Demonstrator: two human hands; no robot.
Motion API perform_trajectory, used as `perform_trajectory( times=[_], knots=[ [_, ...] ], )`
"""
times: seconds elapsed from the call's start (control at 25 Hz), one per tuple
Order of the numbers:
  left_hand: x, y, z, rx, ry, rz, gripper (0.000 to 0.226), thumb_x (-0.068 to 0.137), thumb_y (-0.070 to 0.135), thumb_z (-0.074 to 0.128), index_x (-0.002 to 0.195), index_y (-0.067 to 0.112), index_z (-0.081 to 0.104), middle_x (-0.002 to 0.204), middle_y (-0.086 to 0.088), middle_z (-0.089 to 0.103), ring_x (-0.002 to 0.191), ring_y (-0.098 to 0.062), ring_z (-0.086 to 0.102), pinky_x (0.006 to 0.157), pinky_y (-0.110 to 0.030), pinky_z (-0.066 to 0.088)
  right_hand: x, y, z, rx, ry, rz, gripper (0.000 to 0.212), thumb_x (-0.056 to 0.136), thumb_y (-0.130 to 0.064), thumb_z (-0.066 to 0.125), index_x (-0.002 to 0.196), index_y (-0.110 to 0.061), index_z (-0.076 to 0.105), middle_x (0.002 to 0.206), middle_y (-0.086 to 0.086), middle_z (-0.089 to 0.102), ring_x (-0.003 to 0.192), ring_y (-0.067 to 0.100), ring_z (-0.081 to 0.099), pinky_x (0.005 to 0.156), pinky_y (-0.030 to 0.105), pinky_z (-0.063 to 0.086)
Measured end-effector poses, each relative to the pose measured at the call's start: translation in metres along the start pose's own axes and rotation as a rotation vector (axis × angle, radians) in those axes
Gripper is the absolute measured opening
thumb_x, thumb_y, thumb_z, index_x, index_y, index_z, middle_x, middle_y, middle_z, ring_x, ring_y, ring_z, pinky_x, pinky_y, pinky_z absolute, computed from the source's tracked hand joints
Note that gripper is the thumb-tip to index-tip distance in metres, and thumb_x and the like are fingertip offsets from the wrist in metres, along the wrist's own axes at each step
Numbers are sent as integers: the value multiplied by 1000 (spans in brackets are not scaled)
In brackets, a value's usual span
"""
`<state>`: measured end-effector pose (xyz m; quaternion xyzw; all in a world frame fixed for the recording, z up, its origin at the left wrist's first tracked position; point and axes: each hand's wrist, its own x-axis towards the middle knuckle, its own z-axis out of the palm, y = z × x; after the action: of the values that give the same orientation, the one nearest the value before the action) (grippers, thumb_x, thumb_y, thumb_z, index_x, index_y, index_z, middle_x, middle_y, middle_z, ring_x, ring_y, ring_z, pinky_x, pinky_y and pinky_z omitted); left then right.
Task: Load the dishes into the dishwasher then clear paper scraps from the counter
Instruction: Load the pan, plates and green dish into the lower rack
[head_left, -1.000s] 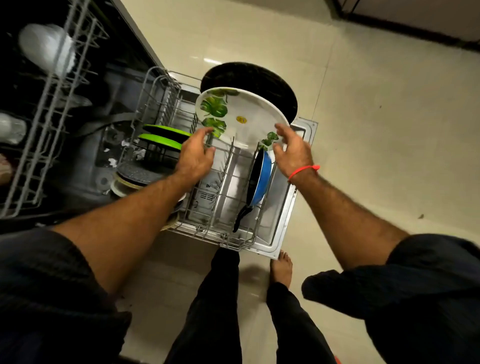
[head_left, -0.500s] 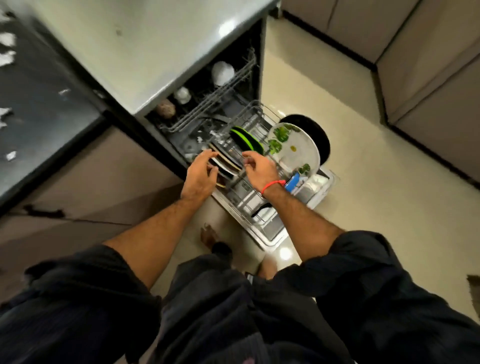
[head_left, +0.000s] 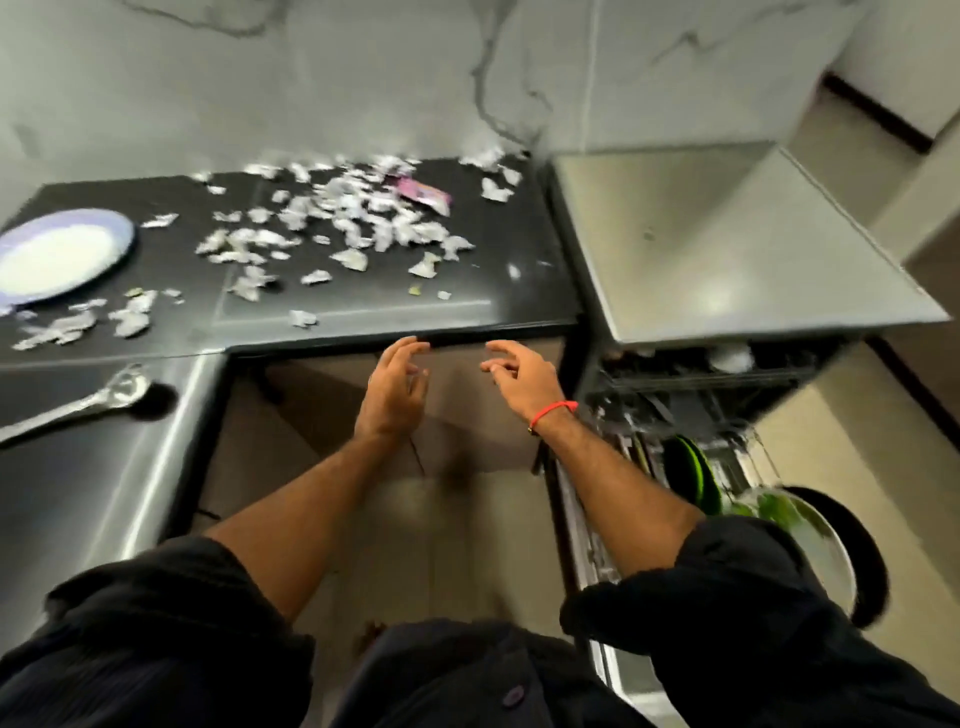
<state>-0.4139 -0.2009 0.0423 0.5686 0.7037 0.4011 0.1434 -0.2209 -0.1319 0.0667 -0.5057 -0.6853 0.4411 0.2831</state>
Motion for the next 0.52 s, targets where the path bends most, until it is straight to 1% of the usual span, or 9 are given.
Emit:
perform_trajectory(
  times=[0.16,0.2,0.28,0.32,0.4,0.48,0.52],
  knots=[
    [22,-82,-123,32,216,-124,40,90,0,62,129,10,61,137,-11,54,88,-17,62,92,-19,46,55,-90,113,66,-153,-109,33,90,-6,55,120,-17,64,96,5,75,84,13,69,89,31,55],
    [24,-101,-151,54,254,-153,39,91,1,62,129,11,61,138,-10,54,89,-16,62,94,-20,47,67,-109,140,80,-182,-131,33,90,-6,55,119,-18,64,96,4,75,85,15,70,86,31,56],
    [26,-136,-200,94,302,-195,39,92,4,62,131,12,60,140,-8,53,101,-19,63,97,-28,50,85,-147,191,112,-230,-159,32,90,-6,55,118,-18,64,95,4,75,87,19,71,81,30,57],
    [26,-152,-221,111,321,-211,40,92,4,62,131,12,59,141,-7,52,107,-22,63,97,-30,51,92,-162,213,127,-253,-171,32,90,-5,55,118,-17,63,96,5,75,86,19,71,78,30,57],
    [26,-183,-261,128,382,-225,40,91,3,62,130,12,60,140,-7,52,113,-25,62,97,-35,53,106,-191,258,170,-312,-186,31,90,-4,55,118,-15,63,96,6,74,82,16,69,71,24,54],
    [27,-204,-289,134,438,-243,39,90,1,63,128,10,61,138,-7,53,114,-24,61,97,-37,53,117,-211,294,196,-356,-197,30,91,-4,55,118,-14,62,98,7,74,81,13,68,71,22,52],
    [28,-213,-299,149,459,-269,39,90,0,63,128,10,61,138,-7,53,114,-23,61,97,-35,52,123,-217,310,204,-373,-202,30,91,-4,55,118,-15,62,98,6,74,81,12,68,73,23,53]
  ],
)
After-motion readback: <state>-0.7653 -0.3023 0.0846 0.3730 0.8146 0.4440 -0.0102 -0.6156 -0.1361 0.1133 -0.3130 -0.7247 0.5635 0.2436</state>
